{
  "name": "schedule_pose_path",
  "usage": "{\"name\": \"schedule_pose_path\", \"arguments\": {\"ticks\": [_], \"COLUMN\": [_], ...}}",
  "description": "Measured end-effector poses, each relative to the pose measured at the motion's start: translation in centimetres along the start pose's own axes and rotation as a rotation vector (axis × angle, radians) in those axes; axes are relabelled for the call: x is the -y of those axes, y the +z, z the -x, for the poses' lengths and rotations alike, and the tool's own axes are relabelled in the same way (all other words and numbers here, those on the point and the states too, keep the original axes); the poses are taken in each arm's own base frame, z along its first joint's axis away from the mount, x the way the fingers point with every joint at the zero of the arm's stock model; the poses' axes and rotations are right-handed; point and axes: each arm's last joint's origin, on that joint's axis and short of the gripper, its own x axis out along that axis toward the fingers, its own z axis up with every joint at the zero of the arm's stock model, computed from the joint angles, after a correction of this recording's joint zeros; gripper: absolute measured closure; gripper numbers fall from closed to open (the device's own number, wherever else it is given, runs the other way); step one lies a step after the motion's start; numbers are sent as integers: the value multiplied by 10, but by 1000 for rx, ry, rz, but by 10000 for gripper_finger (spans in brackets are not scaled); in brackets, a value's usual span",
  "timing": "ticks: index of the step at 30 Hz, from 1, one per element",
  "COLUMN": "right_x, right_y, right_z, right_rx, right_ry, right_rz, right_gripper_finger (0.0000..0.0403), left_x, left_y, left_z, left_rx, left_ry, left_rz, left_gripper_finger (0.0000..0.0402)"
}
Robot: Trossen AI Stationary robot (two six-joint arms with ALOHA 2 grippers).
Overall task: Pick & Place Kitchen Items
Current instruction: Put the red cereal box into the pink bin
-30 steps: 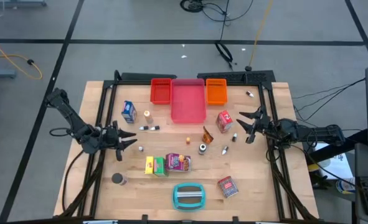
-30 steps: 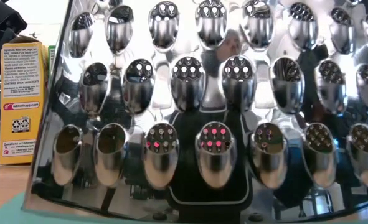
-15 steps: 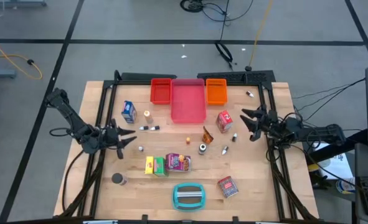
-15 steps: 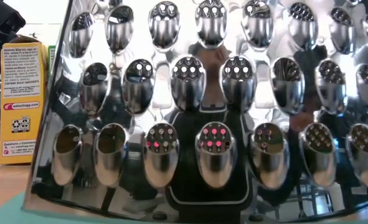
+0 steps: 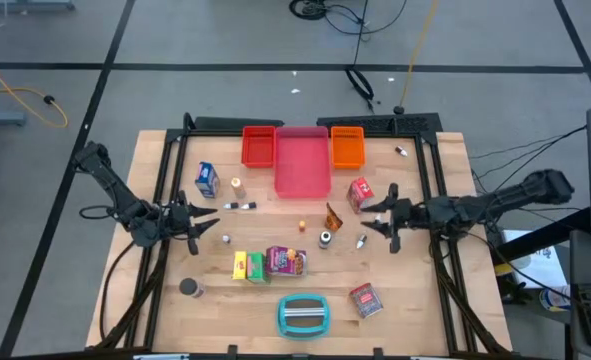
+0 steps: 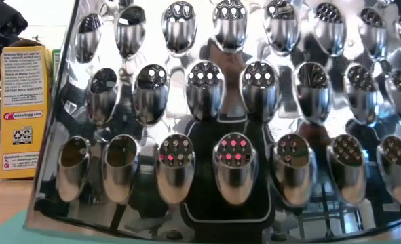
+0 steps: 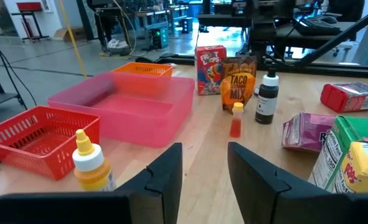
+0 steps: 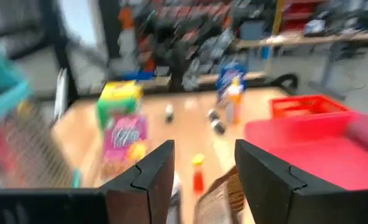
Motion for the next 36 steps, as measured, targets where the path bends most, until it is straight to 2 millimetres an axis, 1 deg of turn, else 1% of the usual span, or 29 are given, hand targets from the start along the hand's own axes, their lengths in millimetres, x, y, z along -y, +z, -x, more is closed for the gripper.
{"name": "schedule_pose_path", "arguments": {"ticks": [2, 7, 10, 12, 15, 18, 24, 33, 36], "right_x": [-10, -41, -56, -62, -71, -73, -67, -57, -53], "right_y": [14, 24, 28, 27, 32, 29, 10, 0, -7], "right_z": [-6, -17, -17, -16, -13, -11, -10, -12, -13], "right_rx": [-4, -98, -177, -220, -190, -193, -314, -385, -391], "right_ry": [33, 106, 20, -51, -100, -162, -253, -327, -347], "right_rz": [11, 73, 130, 162, 123, 85, 52, 42, 33], "right_gripper_finger": [245, 258, 267, 269, 269, 264, 247, 183, 166], "left_x": [0, 0, -1, -1, -1, -1, -1, -1, -1], "left_y": [0, 0, 0, 0, 0, 0, 0, 0, 0], "left_z": [0, 0, 0, 0, 0, 0, 0, 0, 0], "left_rx": [-1, 0, 6, 8, 11, 14, 14, 14, 14], "left_ry": [0, 3, 19, 25, 34, 41, 41, 42, 42], "left_rz": [-1, -1, 0, 1, 8, 14, 15, 14, 14], "left_gripper_finger": [272, 272, 272, 272, 272, 272, 272, 272, 272]}}
